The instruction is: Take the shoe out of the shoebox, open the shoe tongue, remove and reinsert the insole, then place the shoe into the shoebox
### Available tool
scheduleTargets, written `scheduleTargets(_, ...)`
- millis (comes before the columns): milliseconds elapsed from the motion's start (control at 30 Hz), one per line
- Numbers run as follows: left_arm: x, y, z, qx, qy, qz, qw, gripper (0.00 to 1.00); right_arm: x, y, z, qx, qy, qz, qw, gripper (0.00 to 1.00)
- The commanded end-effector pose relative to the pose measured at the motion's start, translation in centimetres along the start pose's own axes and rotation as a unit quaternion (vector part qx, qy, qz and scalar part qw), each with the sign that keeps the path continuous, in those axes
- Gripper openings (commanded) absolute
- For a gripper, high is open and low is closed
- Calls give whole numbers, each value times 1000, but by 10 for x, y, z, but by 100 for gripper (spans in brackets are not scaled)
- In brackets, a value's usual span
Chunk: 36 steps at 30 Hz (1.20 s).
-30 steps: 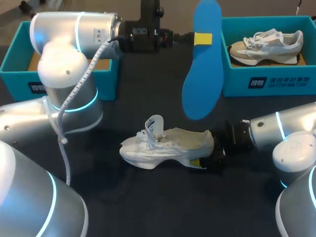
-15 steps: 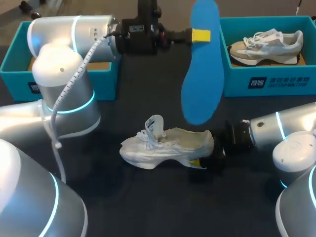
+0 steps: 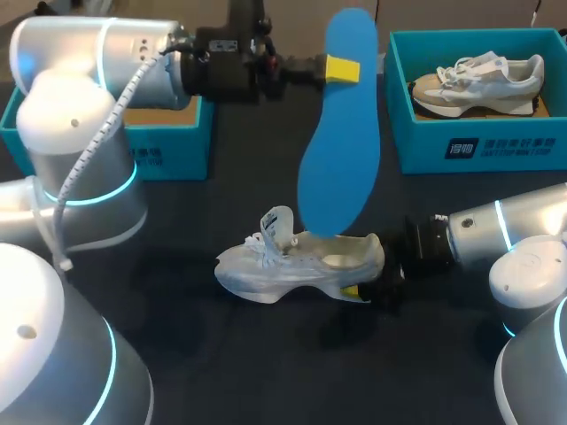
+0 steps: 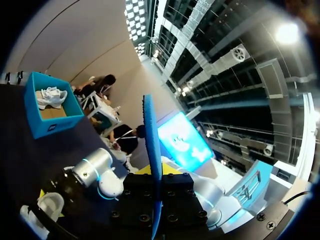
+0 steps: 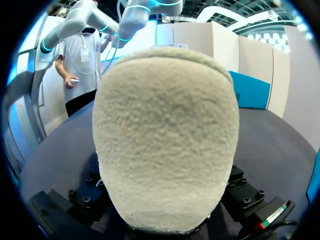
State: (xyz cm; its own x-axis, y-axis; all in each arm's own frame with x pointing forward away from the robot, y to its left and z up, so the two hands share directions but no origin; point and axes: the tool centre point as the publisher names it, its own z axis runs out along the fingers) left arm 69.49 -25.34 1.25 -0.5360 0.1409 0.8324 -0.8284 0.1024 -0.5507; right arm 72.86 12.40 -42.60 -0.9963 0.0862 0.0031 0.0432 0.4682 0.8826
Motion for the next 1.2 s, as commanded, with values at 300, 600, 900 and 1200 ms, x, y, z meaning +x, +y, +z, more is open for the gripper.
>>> scheduleTargets(300, 25, 24, 8, 38, 7, -33, 999, 0, 0, -1, 5, 3, -1, 0, 1000, 0)
scheduleTargets(600, 34, 27, 11, 55, 15, -49, 997, 0, 0, -1, 5, 3, -1, 0, 1000, 0)
scheduleTargets(900, 31, 24, 13, 63, 21, -48, 997, 0, 0, -1, 5, 3, -1, 0, 1000, 0)
scheduleTargets(1200, 31, 24, 13, 63, 21, -48, 997, 0, 0, -1, 5, 3, -1, 0, 1000, 0)
